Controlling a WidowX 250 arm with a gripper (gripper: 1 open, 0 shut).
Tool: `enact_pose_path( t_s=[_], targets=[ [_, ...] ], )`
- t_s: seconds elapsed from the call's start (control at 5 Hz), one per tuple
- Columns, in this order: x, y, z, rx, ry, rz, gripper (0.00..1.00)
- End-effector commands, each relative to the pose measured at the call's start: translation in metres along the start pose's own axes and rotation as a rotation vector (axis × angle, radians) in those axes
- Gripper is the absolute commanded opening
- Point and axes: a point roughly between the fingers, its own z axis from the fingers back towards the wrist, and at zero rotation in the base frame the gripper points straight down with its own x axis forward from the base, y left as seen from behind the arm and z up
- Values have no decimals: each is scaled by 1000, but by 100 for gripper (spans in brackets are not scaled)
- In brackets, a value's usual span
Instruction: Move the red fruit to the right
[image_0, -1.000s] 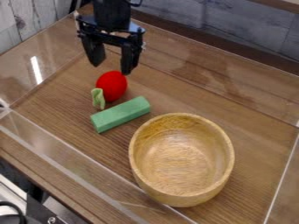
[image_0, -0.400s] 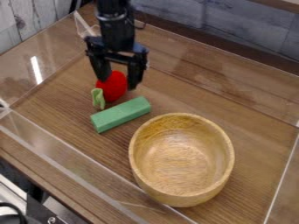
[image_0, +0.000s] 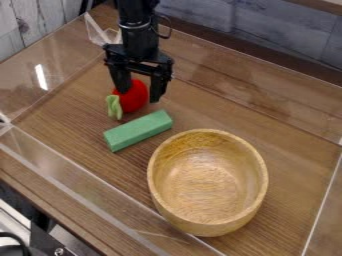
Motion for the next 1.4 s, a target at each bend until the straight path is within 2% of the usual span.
enact_pose_path(
  t_s=[0.0,0.4,0.8,1.2],
  targets=[
    [15,9,10,14,-63,20,100],
    [16,23,3,1,-60,-10,100],
    [13,10,3,-15,-56,7,100],
    [10,8,9,-23,-56,71,100]
  ],
)
